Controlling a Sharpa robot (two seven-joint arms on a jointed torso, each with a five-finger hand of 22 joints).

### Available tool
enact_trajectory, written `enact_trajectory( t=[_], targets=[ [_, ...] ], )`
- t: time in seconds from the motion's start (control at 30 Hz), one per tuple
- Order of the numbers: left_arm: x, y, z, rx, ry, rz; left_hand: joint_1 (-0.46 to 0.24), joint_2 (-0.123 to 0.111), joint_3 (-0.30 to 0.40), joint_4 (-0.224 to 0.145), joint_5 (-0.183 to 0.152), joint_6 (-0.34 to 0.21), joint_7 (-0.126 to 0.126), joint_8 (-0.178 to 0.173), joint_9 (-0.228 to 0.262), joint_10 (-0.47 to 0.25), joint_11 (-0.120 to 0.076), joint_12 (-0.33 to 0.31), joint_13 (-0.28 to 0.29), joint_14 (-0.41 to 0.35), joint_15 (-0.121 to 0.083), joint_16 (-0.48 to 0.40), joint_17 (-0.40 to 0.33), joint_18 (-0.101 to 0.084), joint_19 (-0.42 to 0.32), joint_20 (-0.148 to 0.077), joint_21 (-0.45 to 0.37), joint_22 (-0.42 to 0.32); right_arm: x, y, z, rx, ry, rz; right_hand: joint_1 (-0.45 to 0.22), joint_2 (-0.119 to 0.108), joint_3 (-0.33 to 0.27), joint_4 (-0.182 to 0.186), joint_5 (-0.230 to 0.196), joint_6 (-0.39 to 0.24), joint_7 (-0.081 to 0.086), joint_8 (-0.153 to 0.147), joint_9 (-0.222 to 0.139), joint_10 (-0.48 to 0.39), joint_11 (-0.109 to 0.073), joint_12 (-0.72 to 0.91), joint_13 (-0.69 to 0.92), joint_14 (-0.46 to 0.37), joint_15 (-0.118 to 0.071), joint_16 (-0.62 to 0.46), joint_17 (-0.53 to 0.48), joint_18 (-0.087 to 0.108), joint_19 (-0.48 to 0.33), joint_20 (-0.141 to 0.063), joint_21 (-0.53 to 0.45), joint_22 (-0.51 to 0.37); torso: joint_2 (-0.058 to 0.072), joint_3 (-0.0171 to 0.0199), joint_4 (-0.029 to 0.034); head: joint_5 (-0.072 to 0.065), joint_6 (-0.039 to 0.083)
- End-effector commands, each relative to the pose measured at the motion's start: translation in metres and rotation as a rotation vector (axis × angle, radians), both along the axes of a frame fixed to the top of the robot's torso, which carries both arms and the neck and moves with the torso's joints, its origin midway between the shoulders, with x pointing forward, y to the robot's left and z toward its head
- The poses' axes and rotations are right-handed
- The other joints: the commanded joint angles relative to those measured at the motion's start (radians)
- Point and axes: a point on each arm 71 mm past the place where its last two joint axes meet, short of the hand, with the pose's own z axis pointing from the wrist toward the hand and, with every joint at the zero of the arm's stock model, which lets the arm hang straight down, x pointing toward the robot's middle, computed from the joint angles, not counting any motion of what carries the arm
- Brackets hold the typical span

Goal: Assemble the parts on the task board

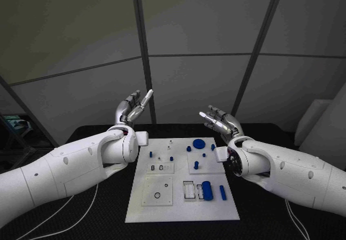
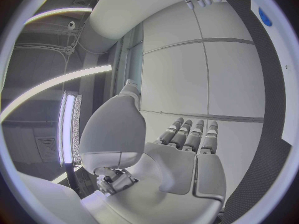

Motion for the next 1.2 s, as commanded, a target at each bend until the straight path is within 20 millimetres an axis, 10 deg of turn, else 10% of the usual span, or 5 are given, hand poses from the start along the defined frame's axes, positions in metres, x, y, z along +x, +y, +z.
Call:
enact_trajectory(
  t=[0.03,0.3,0.5,0.8,1.2],
  targets=[
    [0.000,-0.003,0.004,-0.028,-0.050,-0.042,0.060,0.009,0.014,0.013,0.003,0.046,0.059,0.014,0.007,0.060,0.034,0.013,0.008,0.056,0.017,0.014,0.008,0.012,0.025,0.022,0.015,0.008,0.001,0.011,-0.001,-0.067,0.012,0.161,0.126,0.011,0.025,-0.046,0.009,0.181,0.132,0.033,0.019,0.240,0.033,0.034,0.019,0.268,0.027,0.040,0.020,0.055,0.153,0.010,0.052,0.026,0.000,-0.0001,-0.0001,0.000,0.000],
    [-0.003,0.016,0.006,-0.029,-0.058,-0.068,0.132,0.082,0.073,0.003,-0.005,0.311,0.115,0.073,0.037,0.380,0.109,0.073,0.035,0.427,0.032,0.106,0.045,-0.005,0.253,0.021,0.115,0.062,0.002,-0.010,0.011,-0.333,-0.241,0.144,0.212,0.008,0.057,-0.103,0.018,0.587,0.095,0.103,0.049,0.634,-0.013,0.095,0.031,0.607,-0.022,0.091,0.031,0.119,0.370,0.009,0.139,0.055,0.030,0.0014,-0.0064,-0.002,-0.015],
    [-0.010,0.024,0.010,-0.011,-0.073,-0.102,0.192,0.129,0.089,-0.054,-0.006,0.607,0.100,0.136,0.061,0.712,0.054,0.147,0.049,0.700,-0.030,0.190,0.064,0.046,0.573,0.012,0.275,0.131,0.004,-0.017,0.018,-0.486,-0.331,0.168,0.212,-0.013,0.119,-0.122,0.024,0.711,0.068,0.099,0.040,0.775,-0.050,0.080,0.029,0.765,-0.070,0.111,0.036,0.124,0.484,-0.029,0.195,0.067,0.052,0.0029,0.0021,-0.007,-0.015],
    [-0.023,0.029,0.016,-0.002,-0.074,-0.164,0.225,0.156,0.089,-0.125,-0.005,0.717,0.069,0.131,0.048,0.850,0.014,0.149,0.041,0.868,-0.077,0.213,0.078,0.048,0.697,-0.030,0.345,0.152,0.020,-0.021,0.042,-0.709,-0.389,0.232,0.186,-0.057,0.189,-0.123,0.036,0.772,0.050,0.074,0.038,0.868,-0.079,0.039,0.031,0.905,-0.112,0.120,0.054,0.124,0.583,-0.075,0.250,0.080,0.096,0.0031,0.0157,-0.021,-0.009],
    [-0.045,0.020,0.024,-0.024,-0.060,-0.254,0.230,0.161,0.089,-0.152,-0.005,0.741,0.064,0.110,0.038,0.880,0.007,0.128,0.039,0.905,-0.086,0.198,0.083,0.047,0.728,-0.042,0.362,0.155,0.039,-0.012,0.068,-1.126,-0.415,0.285,0.177,-0.122,0.161,-0.110,0.069,0.816,0.020,0.050,0.037,0.902,-0.122,0.031,0.033,1.184,-0.190,0.483,0.271,0.118,0.820,-0.194,0.539,0.233,0.159,-0.0113,0.0393,-0.046,-0.013]
  ],
)
